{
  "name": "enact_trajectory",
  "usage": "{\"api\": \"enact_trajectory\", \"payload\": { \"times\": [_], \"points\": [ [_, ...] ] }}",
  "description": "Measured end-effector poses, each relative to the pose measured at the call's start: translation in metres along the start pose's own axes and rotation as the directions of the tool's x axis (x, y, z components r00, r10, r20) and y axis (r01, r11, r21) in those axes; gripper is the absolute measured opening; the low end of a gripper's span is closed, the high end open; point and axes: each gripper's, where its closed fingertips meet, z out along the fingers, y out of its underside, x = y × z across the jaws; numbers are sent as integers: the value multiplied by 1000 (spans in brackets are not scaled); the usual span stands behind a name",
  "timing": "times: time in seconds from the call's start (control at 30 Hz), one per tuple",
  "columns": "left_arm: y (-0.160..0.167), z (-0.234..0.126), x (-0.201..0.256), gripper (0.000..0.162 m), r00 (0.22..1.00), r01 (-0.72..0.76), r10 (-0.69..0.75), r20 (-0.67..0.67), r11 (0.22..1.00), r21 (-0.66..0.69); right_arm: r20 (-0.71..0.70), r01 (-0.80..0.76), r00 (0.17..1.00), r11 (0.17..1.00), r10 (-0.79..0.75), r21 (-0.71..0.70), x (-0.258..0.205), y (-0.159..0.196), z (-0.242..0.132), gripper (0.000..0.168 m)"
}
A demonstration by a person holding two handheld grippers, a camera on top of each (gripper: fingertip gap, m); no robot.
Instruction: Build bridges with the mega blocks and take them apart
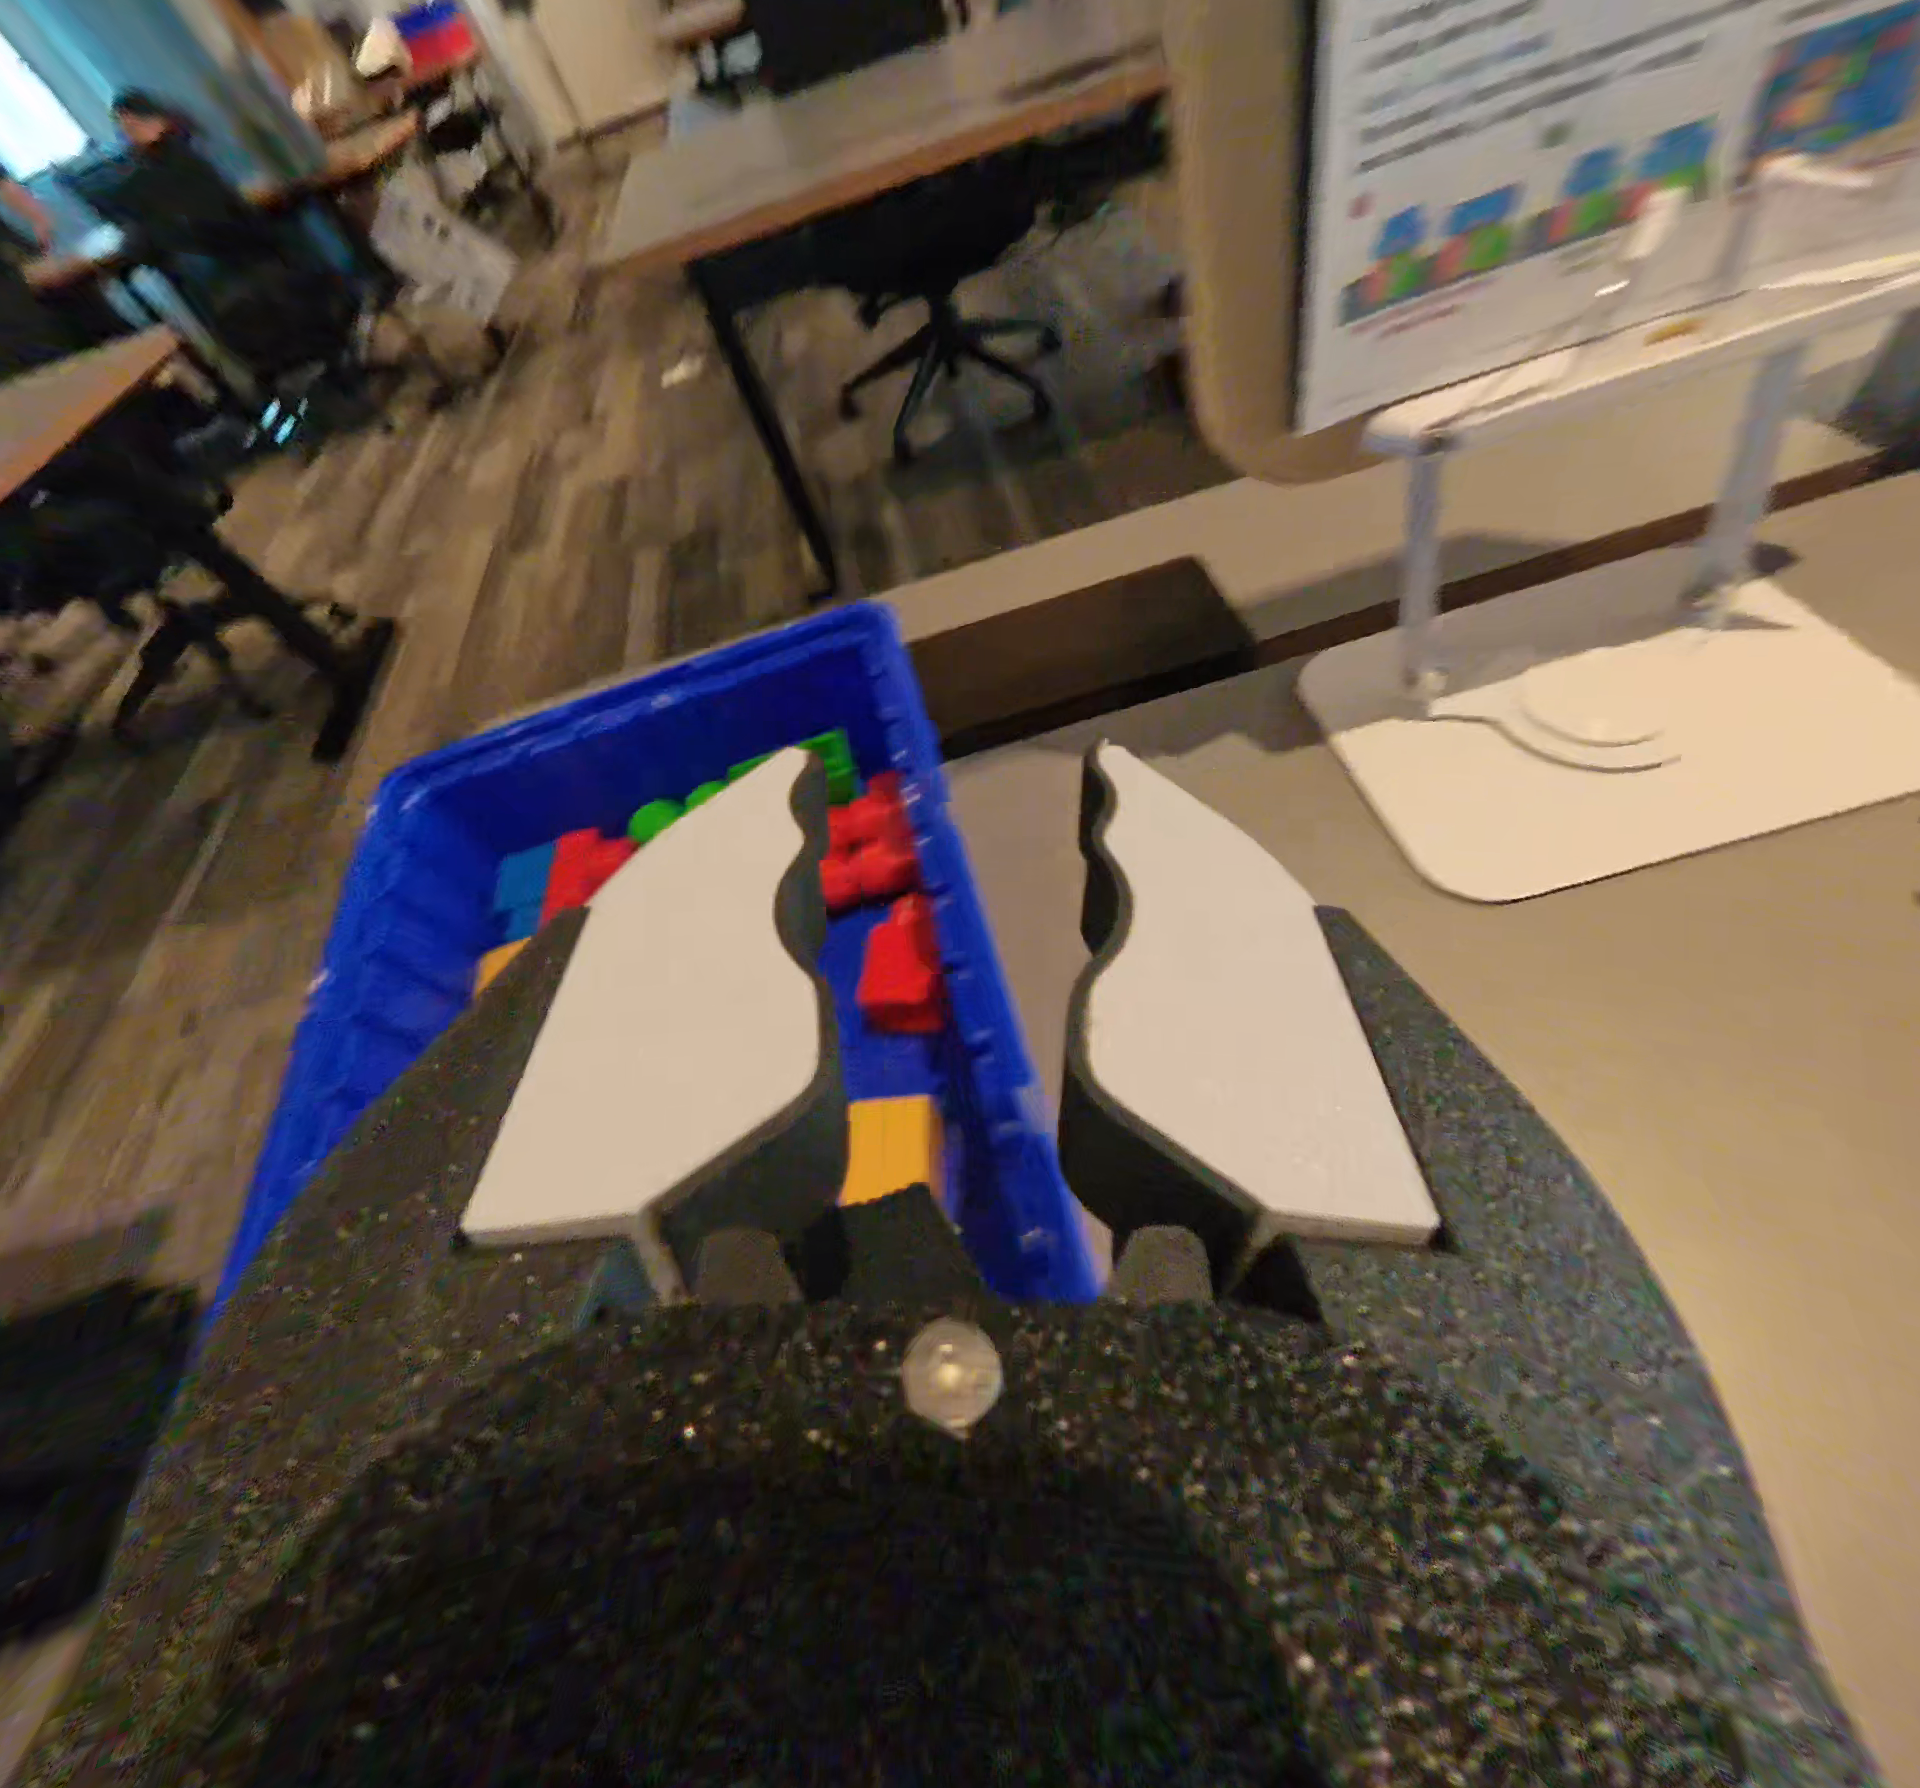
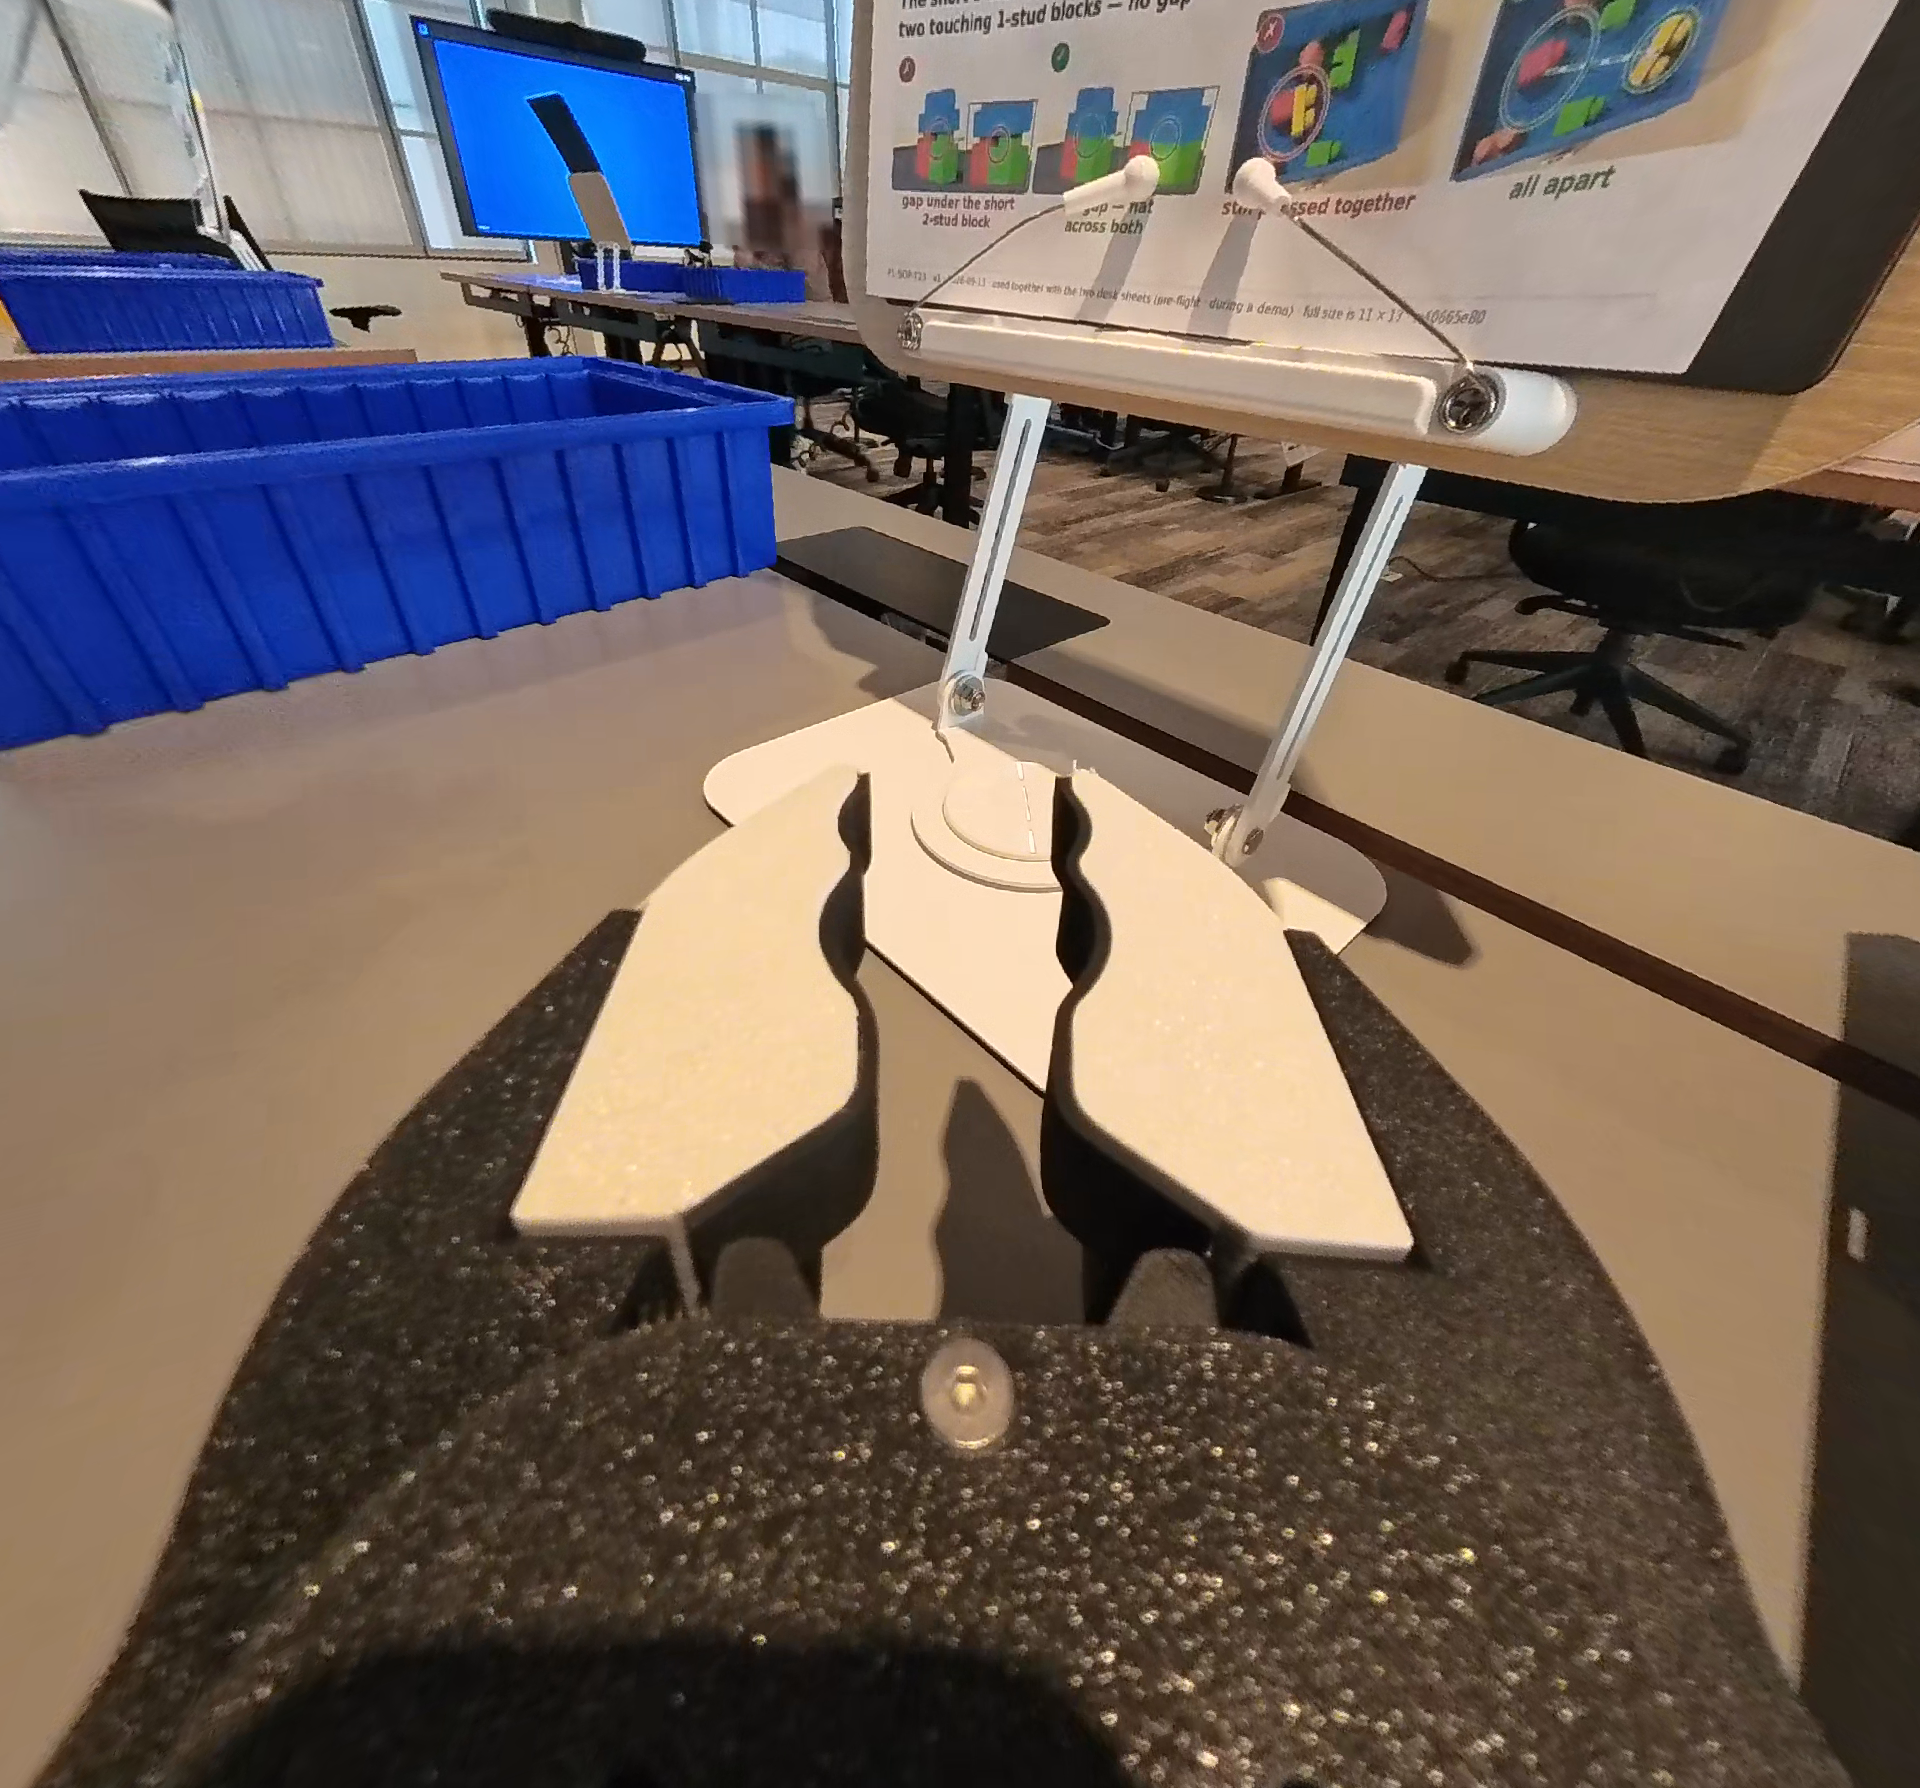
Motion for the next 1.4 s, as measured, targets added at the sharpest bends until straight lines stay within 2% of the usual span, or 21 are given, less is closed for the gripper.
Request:
{"api": "enact_trajectory", "payload": {
  "times": [0.07,0.2,0.3,0.37,0.53,0.67,0.8,0.87,1.07,1.1,1.13,1.3,1.4],
  "points": [
    [14,7,-33,46,998,22,-16,60,994,-103,0,3,1000,1000,-3,0,0,0,0,33],
    [57,35,-73,47,994,87,-61,87,938,-335,1,9,1000,1000,-9,-2,-1,0,0,32],
    [96,56,-72,48,994,95,-109,3,852,-514,2,11,1000,1000,-11,-1,-1,0,0,32],
    [118,67,-67,50,990,84,-134,-43,808,-584,3,10,1000,1000,-10,1,-1,0,0,32],
    [167,58,-42,53,975,-26,-143,-168,682,-731,6,9,1000,1000,-9,0,-2,0,0,32],
    [191,51,-23,56,959,-111,-137,-247,622,-775,11,15,1000,1000,-15,-7,-3,1,1,32],
    [198,56,-18,56,953,-129,-142,-269,612,-780,11,21,1000,1000,-21,-8,-3,1,1,32],
    [197,59,-21,45,956,-122,-137,-259,618,-777,11,22,1000,1000,-22,-7,-4,1,1,32],
    [222,64,-16,47,948,-164,-146,-283,539,-826,11,29,1000,1000,-29,-7,-4,1,1,32],
    [228,65,-14,42,946,-170,-149,-287,526,-833,11,29,1000,1000,-29,-8,-4,1,1,32],
    [228,68,-15,37,949,-167,-139,-283,540,-825,11,30,999,1000,-30,-7,-4,1,1,32],
    [218,71,-23,38,964,-106,-141,-226,574,-812,11,29,1000,1000,-29,-6,-4,1,0,32],
    [180,68,-35,37,980,-59,-101,-170,673,-738,11,27,1000,1000,-27,-6,-4,1,0,32]
  ]
}}
